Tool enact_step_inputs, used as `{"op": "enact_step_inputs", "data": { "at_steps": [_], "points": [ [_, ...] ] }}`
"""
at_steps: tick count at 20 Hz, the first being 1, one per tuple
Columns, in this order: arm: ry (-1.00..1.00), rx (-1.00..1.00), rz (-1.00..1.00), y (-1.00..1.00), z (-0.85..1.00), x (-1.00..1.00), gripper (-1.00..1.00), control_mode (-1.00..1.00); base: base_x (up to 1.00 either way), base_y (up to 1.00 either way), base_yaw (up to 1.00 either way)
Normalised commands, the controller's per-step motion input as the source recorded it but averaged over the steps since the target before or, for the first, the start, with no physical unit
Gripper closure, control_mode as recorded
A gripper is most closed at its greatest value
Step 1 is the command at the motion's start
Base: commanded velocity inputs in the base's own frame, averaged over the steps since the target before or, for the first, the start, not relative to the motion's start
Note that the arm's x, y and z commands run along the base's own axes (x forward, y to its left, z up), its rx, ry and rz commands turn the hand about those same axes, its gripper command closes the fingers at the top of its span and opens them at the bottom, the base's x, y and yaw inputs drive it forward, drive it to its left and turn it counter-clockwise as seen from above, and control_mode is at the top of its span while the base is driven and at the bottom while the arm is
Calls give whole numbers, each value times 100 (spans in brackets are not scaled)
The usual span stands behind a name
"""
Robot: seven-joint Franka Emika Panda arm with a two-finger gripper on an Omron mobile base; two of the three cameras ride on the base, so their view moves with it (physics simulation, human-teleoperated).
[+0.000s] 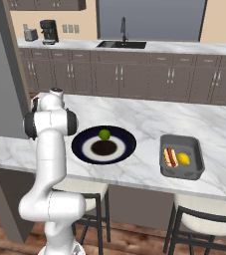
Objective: Place one cooked food and one vegetable from the large plate to each tupperware container.
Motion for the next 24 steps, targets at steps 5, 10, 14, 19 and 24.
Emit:
{"op": "enact_step_inputs", "data": {
  "at_steps": [5, 10, 14, 19, 24],
  "points": [
    [0, 0, 0, 0, -5, 0, -100, -100, 0, 0, 0],
    [0, 0, -1, 0, 6, -10, -100, -100, 0, 0, 0],
    [0, 0, -1, 0, 37, -51, -100, -100, 0, 0, 0],
    [0, 0, -3, -10, 50, -58, -100, -100, 0, 0, 0],
    [0, 0, -4, -68, 37, -59, -100, -100, 0, 0, 0]
  ]
}}
